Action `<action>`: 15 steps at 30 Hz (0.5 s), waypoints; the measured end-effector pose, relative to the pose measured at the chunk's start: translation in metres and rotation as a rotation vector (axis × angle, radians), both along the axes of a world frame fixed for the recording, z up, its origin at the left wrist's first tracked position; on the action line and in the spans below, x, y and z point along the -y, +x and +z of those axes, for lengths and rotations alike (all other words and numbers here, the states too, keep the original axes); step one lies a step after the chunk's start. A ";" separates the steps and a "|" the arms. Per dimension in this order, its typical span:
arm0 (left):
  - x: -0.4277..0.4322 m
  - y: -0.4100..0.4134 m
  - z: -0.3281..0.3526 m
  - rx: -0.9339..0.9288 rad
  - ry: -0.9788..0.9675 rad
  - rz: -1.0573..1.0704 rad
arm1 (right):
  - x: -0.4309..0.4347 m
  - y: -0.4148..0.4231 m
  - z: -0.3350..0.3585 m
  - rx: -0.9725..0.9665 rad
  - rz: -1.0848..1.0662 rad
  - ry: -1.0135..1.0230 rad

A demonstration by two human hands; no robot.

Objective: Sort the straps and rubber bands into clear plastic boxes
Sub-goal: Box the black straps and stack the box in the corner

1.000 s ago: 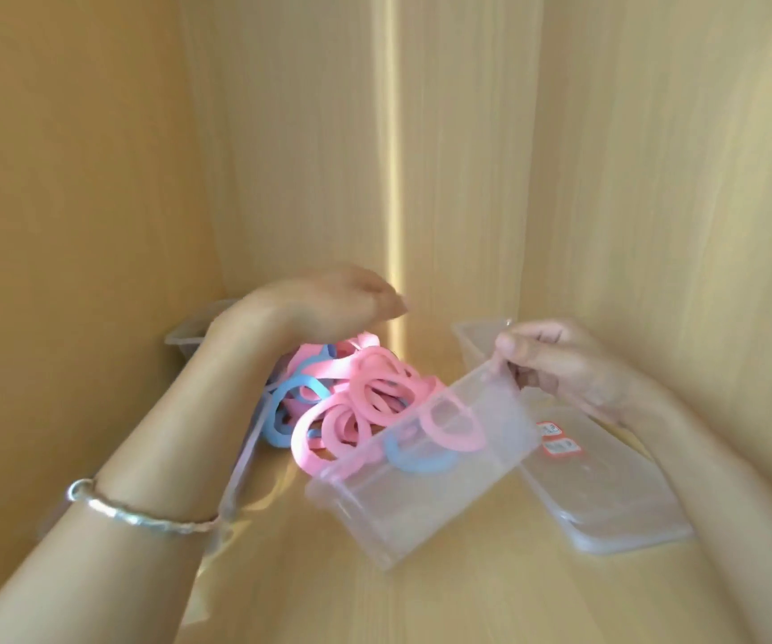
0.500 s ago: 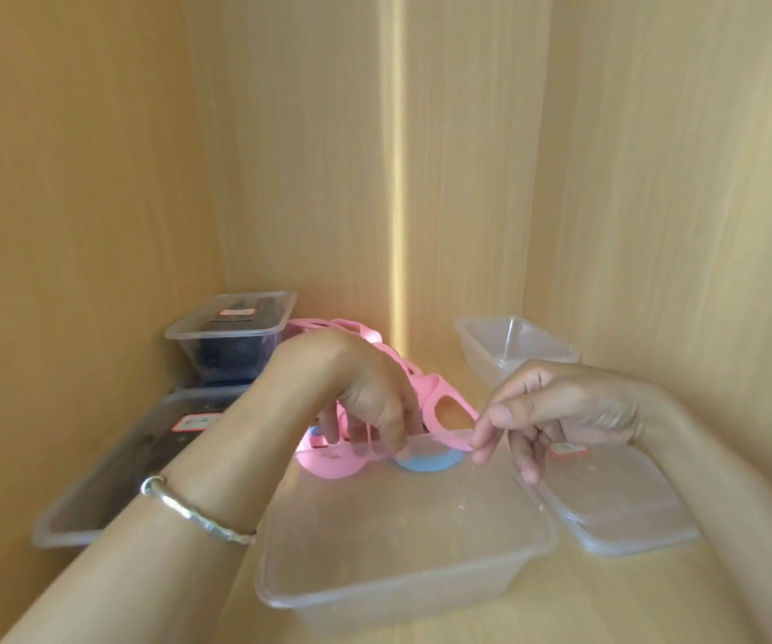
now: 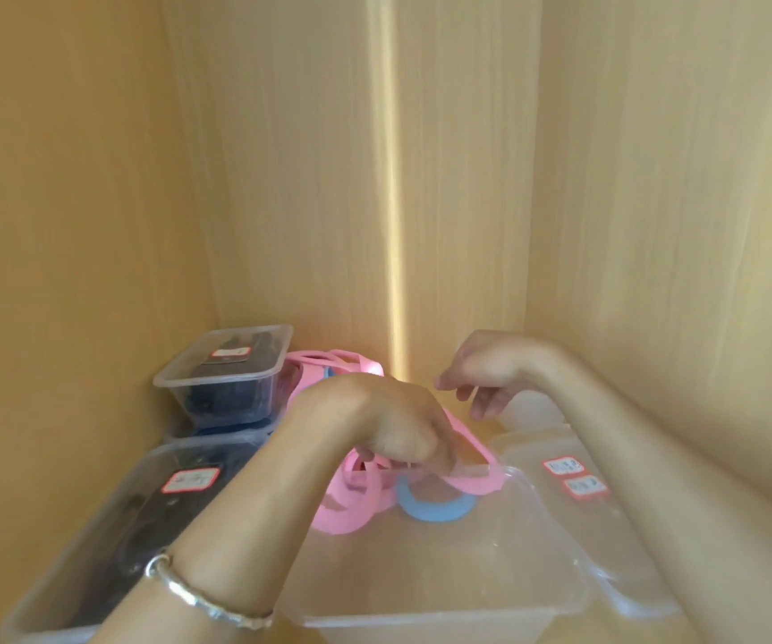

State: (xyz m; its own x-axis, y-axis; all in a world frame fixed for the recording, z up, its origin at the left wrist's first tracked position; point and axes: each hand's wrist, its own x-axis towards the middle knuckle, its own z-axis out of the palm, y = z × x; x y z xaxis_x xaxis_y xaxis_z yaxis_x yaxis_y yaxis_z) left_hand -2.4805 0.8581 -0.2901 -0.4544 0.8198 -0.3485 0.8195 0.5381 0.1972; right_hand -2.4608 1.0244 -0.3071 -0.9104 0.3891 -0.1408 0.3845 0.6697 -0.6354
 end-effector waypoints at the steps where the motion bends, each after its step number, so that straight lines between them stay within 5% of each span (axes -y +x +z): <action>1: 0.003 -0.002 0.005 -0.046 -0.008 0.017 | -0.001 -0.009 -0.006 0.018 -0.031 -0.014; 5: 0.015 -0.013 0.019 -0.229 -0.013 0.123 | -0.007 -0.030 -0.038 0.162 -0.042 -0.026; 15: 0.013 -0.026 0.013 -0.253 -0.016 0.242 | 0.000 -0.028 -0.046 0.193 -0.033 -0.008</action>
